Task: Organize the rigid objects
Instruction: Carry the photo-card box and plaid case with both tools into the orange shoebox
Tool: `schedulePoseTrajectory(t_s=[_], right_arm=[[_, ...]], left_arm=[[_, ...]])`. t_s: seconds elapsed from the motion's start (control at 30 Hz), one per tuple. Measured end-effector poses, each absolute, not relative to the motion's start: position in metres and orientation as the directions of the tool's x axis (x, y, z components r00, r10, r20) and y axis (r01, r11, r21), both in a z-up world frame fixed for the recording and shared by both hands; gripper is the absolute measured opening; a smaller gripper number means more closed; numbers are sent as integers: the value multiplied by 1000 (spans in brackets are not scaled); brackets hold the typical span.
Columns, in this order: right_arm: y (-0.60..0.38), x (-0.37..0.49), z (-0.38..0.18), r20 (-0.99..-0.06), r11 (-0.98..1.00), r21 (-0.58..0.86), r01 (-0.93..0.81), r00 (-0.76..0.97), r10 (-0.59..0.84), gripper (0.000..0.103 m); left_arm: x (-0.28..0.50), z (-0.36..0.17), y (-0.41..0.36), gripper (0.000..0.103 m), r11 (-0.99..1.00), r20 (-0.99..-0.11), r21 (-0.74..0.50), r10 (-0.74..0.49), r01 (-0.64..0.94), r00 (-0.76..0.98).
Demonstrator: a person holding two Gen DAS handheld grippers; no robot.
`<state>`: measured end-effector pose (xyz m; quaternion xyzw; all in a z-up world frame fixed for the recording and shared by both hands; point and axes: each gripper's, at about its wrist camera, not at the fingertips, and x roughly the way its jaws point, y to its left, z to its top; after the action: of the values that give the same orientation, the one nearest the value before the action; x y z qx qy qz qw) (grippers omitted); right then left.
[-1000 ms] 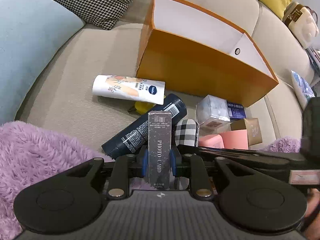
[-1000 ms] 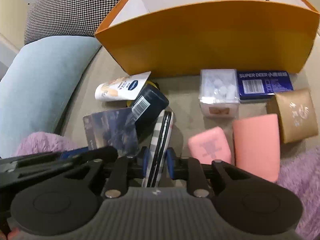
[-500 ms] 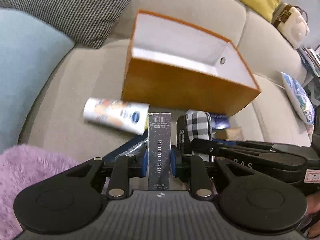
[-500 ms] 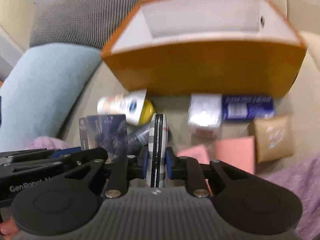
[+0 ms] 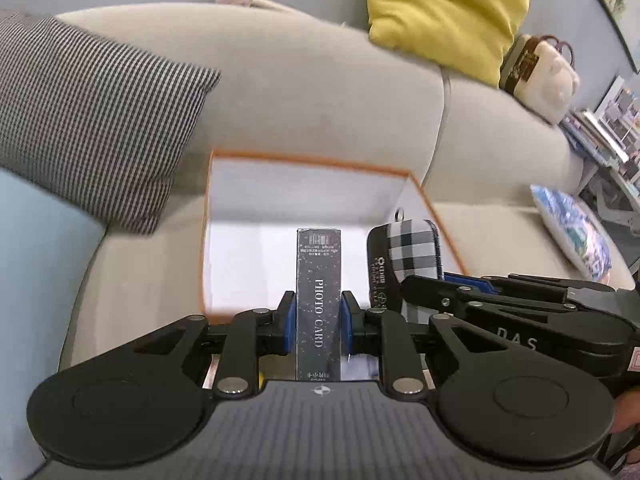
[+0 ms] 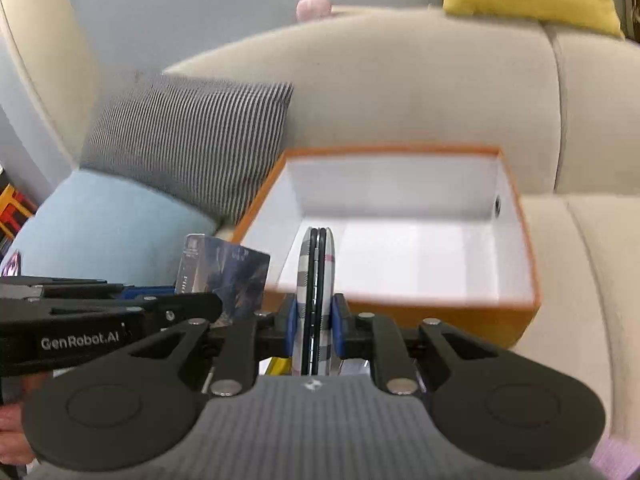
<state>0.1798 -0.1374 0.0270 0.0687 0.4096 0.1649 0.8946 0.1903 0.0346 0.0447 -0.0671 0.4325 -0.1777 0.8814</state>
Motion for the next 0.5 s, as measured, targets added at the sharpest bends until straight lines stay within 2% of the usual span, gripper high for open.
schedulePoseTrajectory(t_s=[0.13, 0.27, 0.5], right_arm=[[-145, 212, 36, -696, 944, 243, -222, 638, 329, 18], [-152, 249, 27, -720, 945, 266, -190, 613, 325, 18], [-152, 306, -24, -788, 952, 275, -133, 536, 303, 18]], left_arm=[[224, 44, 28, 25, 923, -738, -268, -381, 277, 557], [259, 25, 15, 25, 919, -778, -256, -380, 300, 500], [314, -29, -1, 25, 926, -840, -260, -357, 275, 408]])
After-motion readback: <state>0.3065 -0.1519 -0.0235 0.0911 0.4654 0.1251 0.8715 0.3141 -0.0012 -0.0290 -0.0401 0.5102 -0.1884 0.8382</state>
